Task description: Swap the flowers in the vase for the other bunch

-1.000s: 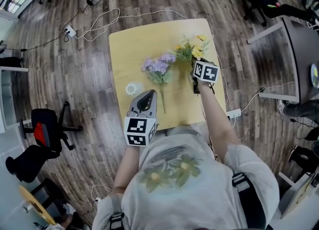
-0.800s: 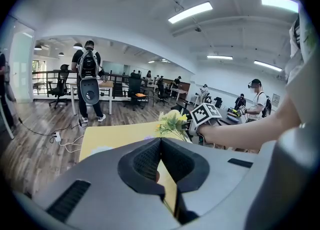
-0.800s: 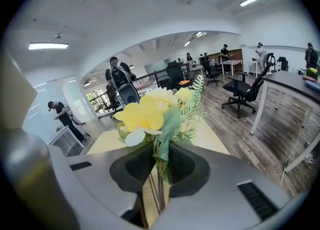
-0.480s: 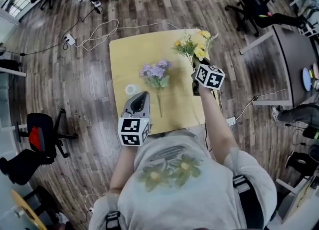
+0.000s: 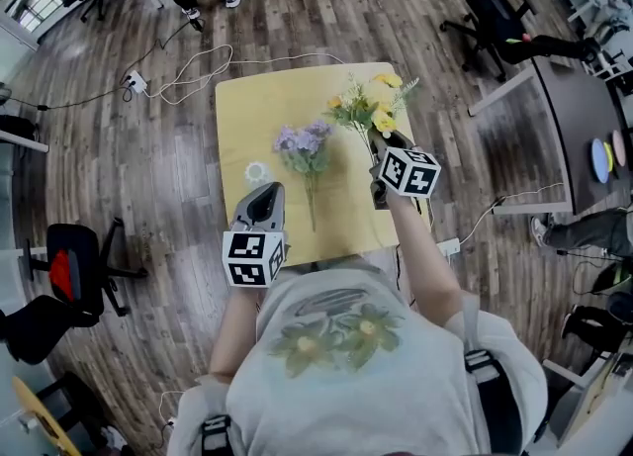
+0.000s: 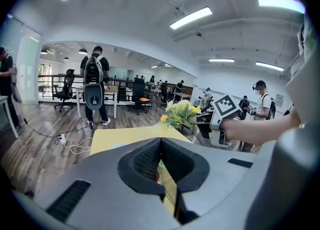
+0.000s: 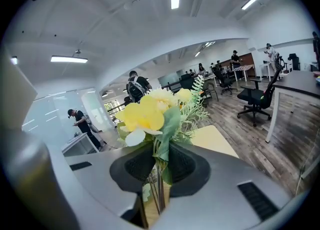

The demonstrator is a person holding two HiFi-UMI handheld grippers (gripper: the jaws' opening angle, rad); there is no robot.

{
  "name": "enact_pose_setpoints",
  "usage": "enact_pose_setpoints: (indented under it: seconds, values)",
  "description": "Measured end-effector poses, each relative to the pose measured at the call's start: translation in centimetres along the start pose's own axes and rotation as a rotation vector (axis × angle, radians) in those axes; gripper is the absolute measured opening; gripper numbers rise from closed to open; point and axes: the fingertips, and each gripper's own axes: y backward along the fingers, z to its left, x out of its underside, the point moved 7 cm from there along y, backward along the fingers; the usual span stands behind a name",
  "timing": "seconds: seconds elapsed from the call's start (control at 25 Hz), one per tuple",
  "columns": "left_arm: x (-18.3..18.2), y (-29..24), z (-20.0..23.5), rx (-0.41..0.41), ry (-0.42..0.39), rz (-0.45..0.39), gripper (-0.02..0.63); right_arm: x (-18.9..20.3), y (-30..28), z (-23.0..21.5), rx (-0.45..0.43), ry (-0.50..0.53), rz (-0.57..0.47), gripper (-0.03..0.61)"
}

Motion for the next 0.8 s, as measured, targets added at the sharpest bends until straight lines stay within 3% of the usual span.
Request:
enact_pose_setpoints:
  seconds: [0.32, 0.8]
  values:
    - [0.8, 1.2, -0.1, -0.023, 0.004, -0.003, 0.015, 0.7, 1.0, 3.9, -0.112, 0.01, 0.004, 0.084]
    - [1.6, 4.4, 1.9, -0.126, 0.048, -0.028, 0.016, -4.3, 0.4, 12.9, -0.39, 0.0, -0.104, 0.084]
